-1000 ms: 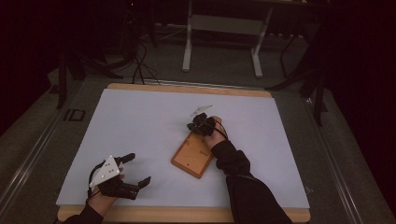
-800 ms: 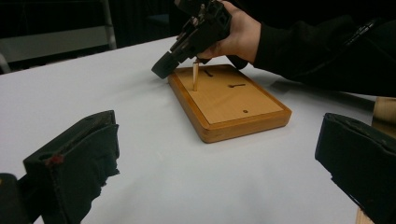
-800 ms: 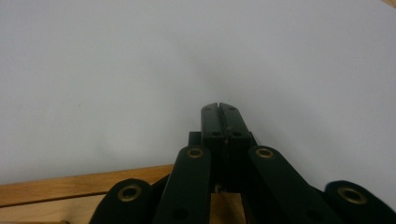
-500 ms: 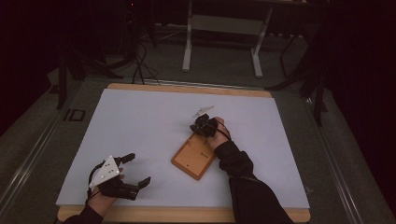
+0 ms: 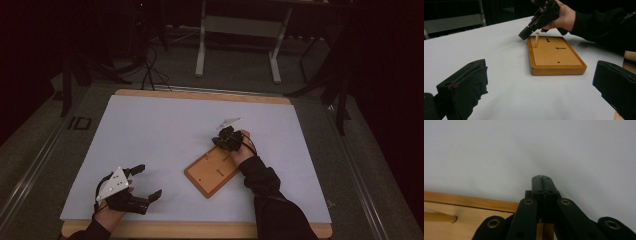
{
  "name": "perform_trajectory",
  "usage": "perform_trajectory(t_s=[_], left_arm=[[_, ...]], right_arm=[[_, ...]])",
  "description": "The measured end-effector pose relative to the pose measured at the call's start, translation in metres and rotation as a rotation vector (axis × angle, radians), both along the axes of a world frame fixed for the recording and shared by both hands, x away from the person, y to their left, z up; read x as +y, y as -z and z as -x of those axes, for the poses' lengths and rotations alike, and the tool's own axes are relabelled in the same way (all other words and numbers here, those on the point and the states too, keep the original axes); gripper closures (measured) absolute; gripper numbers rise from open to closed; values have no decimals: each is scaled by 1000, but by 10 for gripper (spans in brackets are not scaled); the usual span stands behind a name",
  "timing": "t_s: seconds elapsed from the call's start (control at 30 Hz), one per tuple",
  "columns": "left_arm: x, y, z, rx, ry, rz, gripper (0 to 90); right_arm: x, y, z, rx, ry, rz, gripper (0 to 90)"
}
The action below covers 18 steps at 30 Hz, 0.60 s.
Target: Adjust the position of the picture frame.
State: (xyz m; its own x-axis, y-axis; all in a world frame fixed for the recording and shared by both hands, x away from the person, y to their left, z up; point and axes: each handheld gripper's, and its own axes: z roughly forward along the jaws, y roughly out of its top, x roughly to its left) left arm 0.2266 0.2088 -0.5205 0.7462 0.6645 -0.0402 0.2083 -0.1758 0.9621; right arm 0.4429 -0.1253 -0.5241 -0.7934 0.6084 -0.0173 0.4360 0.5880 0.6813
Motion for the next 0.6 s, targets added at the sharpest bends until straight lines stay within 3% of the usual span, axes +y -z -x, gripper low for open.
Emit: perform_trajectory(t_s=[0.6], left_arm=[[-2,1,-1,4,1,-2,0]], right_arm=[[-34,0,36,8,4,-1,900]])
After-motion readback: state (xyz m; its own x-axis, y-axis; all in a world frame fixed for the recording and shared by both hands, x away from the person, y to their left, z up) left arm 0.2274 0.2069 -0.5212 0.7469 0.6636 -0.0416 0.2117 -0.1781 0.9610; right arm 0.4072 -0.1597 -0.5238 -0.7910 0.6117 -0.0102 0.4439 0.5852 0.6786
